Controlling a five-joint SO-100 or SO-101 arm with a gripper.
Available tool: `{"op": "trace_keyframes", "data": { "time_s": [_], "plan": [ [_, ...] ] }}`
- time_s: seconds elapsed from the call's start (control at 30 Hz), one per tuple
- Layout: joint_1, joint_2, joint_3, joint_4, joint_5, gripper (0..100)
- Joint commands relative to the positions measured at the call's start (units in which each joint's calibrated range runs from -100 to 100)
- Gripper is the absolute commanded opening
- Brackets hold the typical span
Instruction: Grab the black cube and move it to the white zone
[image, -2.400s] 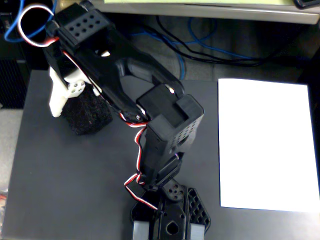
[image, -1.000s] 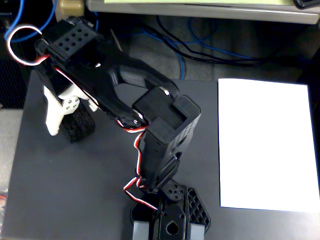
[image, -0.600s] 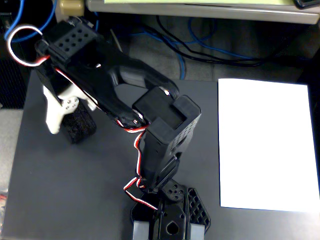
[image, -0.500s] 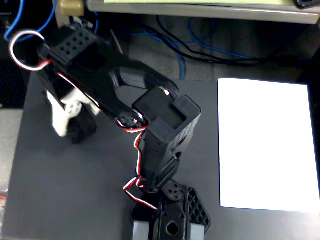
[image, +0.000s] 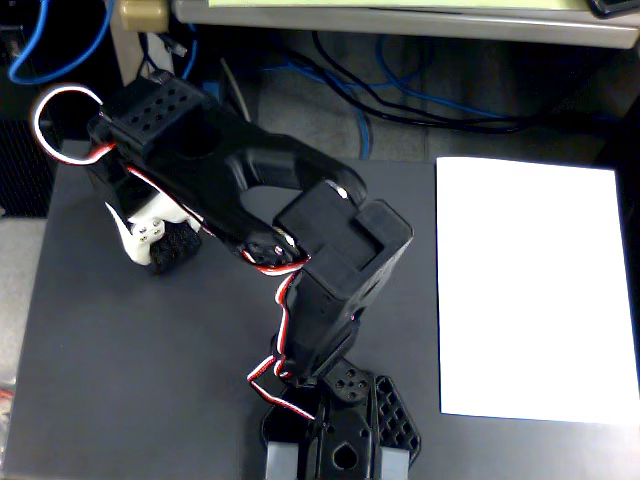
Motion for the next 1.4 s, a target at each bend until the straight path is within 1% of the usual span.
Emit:
{"op": "trace_keyframes", "data": {
  "time_s": [0.0,0.17,0.27,0.5,0.7,0.83,1.23,1.37],
  "plan": [
    [0.18,-0.03,-6.11,4.39,-3.6,2],
    [0.1,-0.03,-19.99,15.54,-9.41,2],
    [0.1,-0.03,-26.33,20.51,-12.03,2],
    [0.84,-0.03,-32.5,22.57,-18.94,2],
    [1.57,-0.03,-34.49,27.12,-24.13,1],
    [9.67,-0.03,-34.76,27.2,-27.59,1],
    [40.43,-0.03,-33.95,27.72,-28.85,1],
    [46.31,-0.2,-34.85,31.15,-30.52,1]
  ]
}}
